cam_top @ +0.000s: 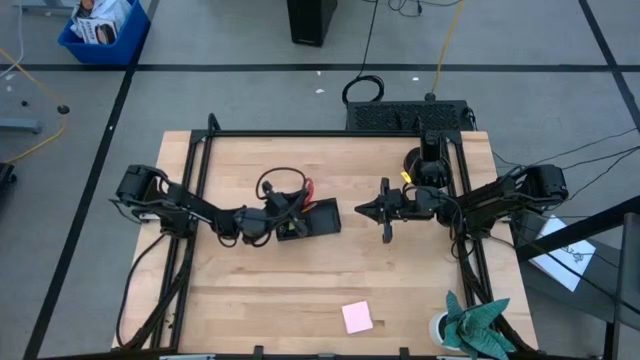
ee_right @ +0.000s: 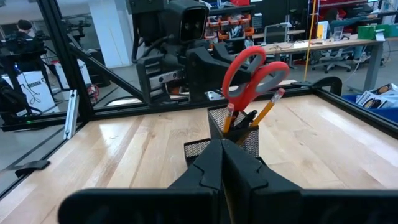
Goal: Pick and place office supplies into organizer
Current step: Put the red scissors into the black desk organizer, then put the pink sticky notes into the black desk organizer
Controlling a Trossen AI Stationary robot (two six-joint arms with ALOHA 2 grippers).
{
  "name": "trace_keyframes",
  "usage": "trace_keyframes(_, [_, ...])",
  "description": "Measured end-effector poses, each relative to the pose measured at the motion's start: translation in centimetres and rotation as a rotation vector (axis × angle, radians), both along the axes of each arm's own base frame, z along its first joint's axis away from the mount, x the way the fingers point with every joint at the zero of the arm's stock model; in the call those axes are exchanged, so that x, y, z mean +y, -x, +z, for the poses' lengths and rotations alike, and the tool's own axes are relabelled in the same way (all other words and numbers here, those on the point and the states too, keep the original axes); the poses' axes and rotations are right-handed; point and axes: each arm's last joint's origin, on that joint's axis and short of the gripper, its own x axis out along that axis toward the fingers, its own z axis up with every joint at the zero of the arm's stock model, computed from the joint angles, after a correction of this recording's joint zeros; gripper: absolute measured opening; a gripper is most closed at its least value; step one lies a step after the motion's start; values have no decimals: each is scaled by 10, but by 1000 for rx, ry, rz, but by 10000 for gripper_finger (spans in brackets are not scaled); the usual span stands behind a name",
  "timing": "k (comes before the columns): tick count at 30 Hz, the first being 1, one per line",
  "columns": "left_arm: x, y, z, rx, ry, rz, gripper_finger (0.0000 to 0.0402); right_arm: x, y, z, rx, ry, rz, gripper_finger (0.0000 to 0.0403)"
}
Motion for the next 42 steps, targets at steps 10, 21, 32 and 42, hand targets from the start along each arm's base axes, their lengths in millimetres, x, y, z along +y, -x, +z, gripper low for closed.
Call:
trace_keyframes(10, [-12,4,-6,40,19,32,9,0,0,0,0,0,0,0])
trace_keyframes(21, [-12,5,-15,121,22,44,12,0,0,0,-1,0,0,0])
trace_keyframes(32, [-13,5,-17,163,-1,-3,69,0,0,0,-1,0,0,0])
trace_keyframes(42, [-15,4,-16,188,-39,-62,136,0,0,0,-1,0,0,0])
